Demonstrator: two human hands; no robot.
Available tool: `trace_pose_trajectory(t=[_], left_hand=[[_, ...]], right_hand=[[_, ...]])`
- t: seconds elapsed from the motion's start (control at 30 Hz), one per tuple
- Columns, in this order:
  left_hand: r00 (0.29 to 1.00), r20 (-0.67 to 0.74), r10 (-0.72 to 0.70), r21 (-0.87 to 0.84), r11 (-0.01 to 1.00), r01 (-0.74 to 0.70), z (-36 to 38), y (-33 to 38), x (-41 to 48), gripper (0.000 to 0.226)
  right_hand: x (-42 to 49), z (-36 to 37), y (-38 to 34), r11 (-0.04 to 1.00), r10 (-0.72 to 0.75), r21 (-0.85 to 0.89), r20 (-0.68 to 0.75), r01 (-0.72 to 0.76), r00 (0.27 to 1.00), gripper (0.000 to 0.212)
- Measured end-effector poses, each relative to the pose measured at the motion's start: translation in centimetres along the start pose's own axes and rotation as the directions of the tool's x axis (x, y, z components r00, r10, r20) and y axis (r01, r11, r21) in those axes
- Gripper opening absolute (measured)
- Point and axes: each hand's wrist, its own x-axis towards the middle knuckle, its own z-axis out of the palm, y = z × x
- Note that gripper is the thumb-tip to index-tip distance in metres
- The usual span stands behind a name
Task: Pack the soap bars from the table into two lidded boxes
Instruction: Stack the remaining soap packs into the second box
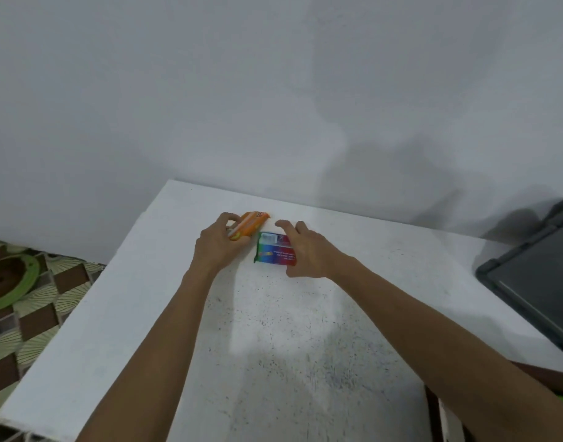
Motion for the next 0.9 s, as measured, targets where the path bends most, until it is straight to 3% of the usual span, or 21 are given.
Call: trace_pose_trajectory(t=[0.1,0.17,0.3,0.43,0.57,0.7,0.9], left_hand=[[0.998,0.012,-0.057,-0.266,0.962,0.058,-0.1,0.0,-1.9,0.049],[0.997,0.044,-0.067,-0.441,0.894,0.079,0.2,0.4,-3.5,0.051],[0.989,0.145,0.032,-0.646,0.760,0.070,1.2,2.0,-6.6,0.070],[0.978,0.134,0.161,-0.655,0.755,-0.034,2.2,4.9,-9.8,0.100],[0.962,0.091,0.255,-0.647,0.750,-0.138,3.1,8.0,-13.1,0.108],[0.949,0.046,0.311,-0.693,0.694,-0.194,4.4,11.1,-16.8,0.101],[0.933,0.031,0.359,-0.723,0.653,-0.227,7.9,14.5,-22.2,0.098]], right_hand=[[-2.3,-1.0,0.9,0.978,0.036,0.206,-0.046,-0.026,0.998,0.086],[-4.1,-2.0,1.2,0.909,0.057,0.417,-0.093,-0.013,0.994,0.075],[-9.2,-4.5,1.4,0.608,0.151,0.794,-0.137,0.017,0.979,0.062],[-14.6,-6.2,2.0,0.408,0.227,0.907,-0.211,0.104,0.951,0.061],[-20.3,-7.9,2.4,0.424,0.281,0.894,-0.283,0.146,0.917,0.070],[-26.4,-9.3,2.5,0.522,0.326,0.845,-0.323,0.115,0.889,0.076],[-36.0,-10.1,4.0,0.573,0.345,0.819,-0.254,0.012,0.903,0.056]])
